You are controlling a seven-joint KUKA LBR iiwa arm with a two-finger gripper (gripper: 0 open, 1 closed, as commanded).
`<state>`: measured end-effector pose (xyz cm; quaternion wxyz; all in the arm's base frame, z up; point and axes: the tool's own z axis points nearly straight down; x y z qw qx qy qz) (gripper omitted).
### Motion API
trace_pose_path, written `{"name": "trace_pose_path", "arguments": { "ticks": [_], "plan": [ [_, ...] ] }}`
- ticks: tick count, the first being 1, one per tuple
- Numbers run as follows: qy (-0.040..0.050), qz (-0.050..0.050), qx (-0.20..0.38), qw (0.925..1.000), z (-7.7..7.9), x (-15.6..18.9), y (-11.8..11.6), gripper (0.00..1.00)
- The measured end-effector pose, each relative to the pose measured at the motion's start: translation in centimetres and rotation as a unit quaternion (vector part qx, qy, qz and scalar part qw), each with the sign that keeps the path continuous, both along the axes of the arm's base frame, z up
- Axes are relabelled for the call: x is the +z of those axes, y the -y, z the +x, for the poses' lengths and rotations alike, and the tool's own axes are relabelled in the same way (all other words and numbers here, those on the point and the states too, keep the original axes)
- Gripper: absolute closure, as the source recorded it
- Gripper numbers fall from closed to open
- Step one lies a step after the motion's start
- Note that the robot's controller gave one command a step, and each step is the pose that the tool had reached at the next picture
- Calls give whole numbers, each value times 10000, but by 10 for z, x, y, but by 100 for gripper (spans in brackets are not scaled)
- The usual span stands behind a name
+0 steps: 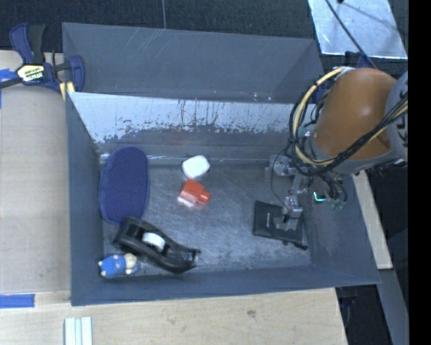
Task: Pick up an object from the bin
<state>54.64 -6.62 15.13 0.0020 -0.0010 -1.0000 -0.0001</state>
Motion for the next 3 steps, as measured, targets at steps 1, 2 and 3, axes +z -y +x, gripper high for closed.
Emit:
{"name": "trace_pose_path", "arguments": {
  "ticks": [1,2,3],
  "plan": [
    [-4,-4,-297,9996,-31,-85,28,0],
    [43,-8,-274,9996,-27,-81,27,100],
    [84,-6,-198,9998,-21,50,-10,100]
  ]
}}
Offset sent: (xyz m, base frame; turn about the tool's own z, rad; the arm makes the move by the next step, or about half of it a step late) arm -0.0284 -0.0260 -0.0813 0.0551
